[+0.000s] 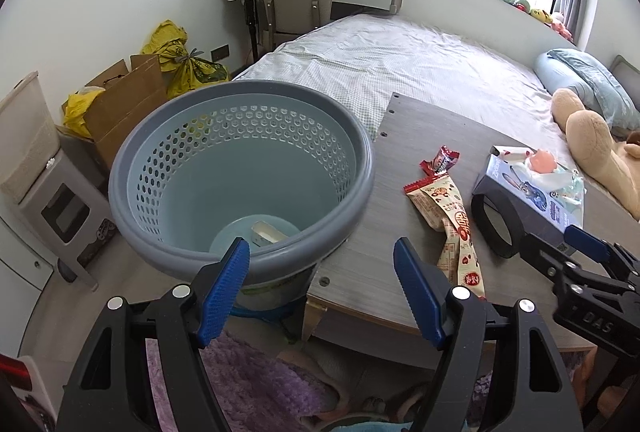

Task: Collect trash
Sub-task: 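Move both grippers back over the table toward the black strap, then grasp the black strap with the right gripper while the left gripper grasps the snack wrapper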

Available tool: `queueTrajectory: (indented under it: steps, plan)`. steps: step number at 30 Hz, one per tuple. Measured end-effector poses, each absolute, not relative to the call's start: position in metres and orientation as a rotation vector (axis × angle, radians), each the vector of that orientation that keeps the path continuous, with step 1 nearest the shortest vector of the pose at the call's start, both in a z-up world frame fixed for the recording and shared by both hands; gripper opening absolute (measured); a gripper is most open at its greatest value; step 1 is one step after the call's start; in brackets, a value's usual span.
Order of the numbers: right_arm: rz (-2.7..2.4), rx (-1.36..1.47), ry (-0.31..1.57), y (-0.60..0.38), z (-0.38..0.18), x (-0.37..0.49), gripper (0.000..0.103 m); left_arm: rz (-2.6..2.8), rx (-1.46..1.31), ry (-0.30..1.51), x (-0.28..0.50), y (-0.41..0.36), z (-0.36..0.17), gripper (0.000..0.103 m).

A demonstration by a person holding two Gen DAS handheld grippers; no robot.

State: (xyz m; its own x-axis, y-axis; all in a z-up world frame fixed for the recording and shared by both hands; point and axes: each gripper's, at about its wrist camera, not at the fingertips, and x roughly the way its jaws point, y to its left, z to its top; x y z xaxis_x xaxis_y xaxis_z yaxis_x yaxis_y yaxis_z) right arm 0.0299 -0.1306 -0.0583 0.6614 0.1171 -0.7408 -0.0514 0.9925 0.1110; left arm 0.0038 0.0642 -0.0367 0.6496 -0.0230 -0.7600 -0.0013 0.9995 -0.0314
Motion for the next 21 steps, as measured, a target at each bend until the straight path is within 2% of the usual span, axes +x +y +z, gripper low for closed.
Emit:
queueTrajectory:
  steps: [13,16,17,18,21]
  plan:
    - [0.101,0.05,0.915,-0.121,-0.079,0.053,0.057,-0.028,-0.019,0.885,0.01,0.058,-0.041,0.071]
    - [0.106,0.043,0.927,-0.12,-0.082,0.057,0.038,-0.035,-0.017,0.892,0.011,0.056,-0.043,0.071]
    - [0.111,0.044,0.932,-0.119,-0.084,0.057,0.028,-0.037,-0.018,0.895,0.012,0.055,-0.043,0.071]
    - [0.116,0.048,0.937,-0.119,-0.084,0.059,0.024,-0.04,-0.018,0.897,0.012,0.053,-0.044,0.071]
    - [0.127,0.066,0.937,-0.121,-0.085,0.058,0.021,-0.047,-0.016,0.901,0.012,0.052,-0.045,0.071]
